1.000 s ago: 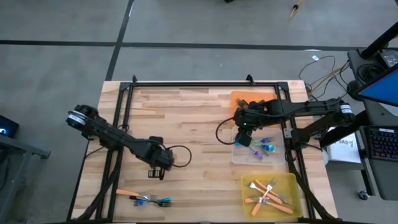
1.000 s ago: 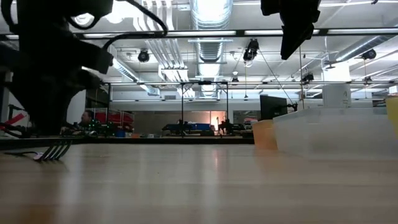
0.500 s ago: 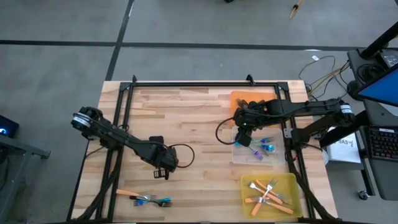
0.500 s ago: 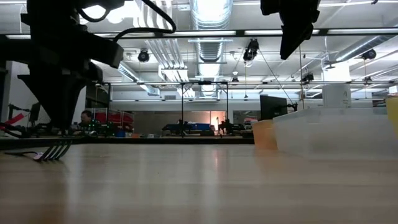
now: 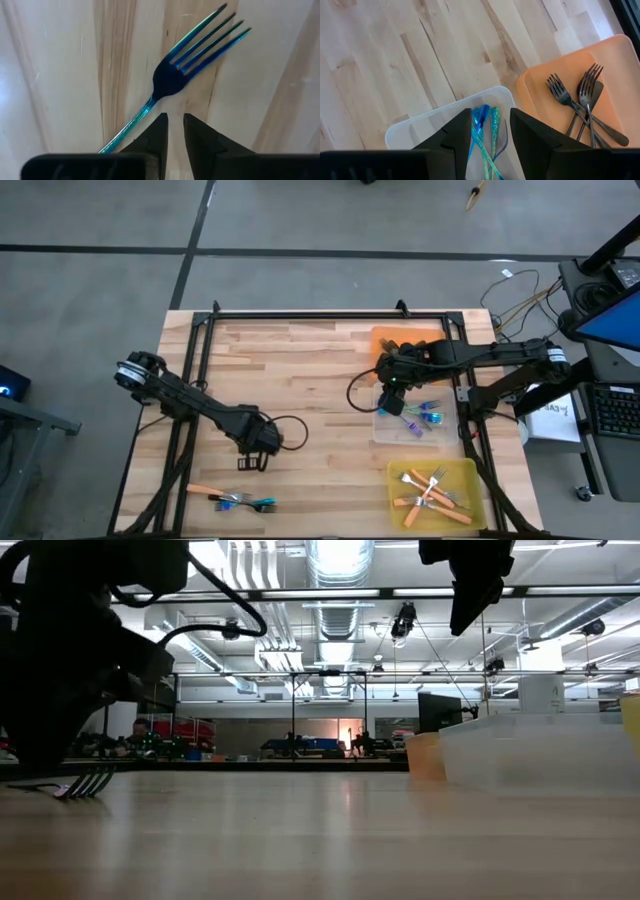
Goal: Sort silverware by color (type)
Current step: Put the blue fork into the transparent bin
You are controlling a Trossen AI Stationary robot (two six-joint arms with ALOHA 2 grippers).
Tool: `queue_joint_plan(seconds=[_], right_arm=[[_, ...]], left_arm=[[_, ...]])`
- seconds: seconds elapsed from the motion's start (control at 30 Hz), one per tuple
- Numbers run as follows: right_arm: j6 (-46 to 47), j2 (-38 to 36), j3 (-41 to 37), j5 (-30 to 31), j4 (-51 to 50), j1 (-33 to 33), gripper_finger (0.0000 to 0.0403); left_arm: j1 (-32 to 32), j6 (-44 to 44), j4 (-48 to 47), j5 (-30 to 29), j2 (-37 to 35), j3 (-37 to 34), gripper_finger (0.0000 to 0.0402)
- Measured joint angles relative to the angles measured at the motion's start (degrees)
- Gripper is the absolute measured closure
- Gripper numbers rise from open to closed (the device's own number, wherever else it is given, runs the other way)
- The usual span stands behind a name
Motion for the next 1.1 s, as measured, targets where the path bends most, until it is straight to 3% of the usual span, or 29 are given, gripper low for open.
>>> queue_joint_plan(seconds=[0.23,0.5,0.77,1.1], right_arm=[[0.00,0.00,0.00,-0.02,0.02,0.00,0.0275],[0.00,0.00,0.00,-0.02,0.63,0.00,0.0275],[0.00,0.00,0.00,-0.02,0.63,0.00,0.0275],[0.02,0.00,-0.01,-0.02,0.85,0.00,0.0275]], left_arm=[[0.28,0.74,0.80,-0.17,0.00,-1.16,0.0311],[1.13,3.81,0.93,-5.65,0.00,-2.01,0.0261],[1.57,4.07,3.79,-5.40,-0.26,-6.66,0.0261],[3.90,6.98,5.02,-3.49,-0.11,-6.41,0.0285]])
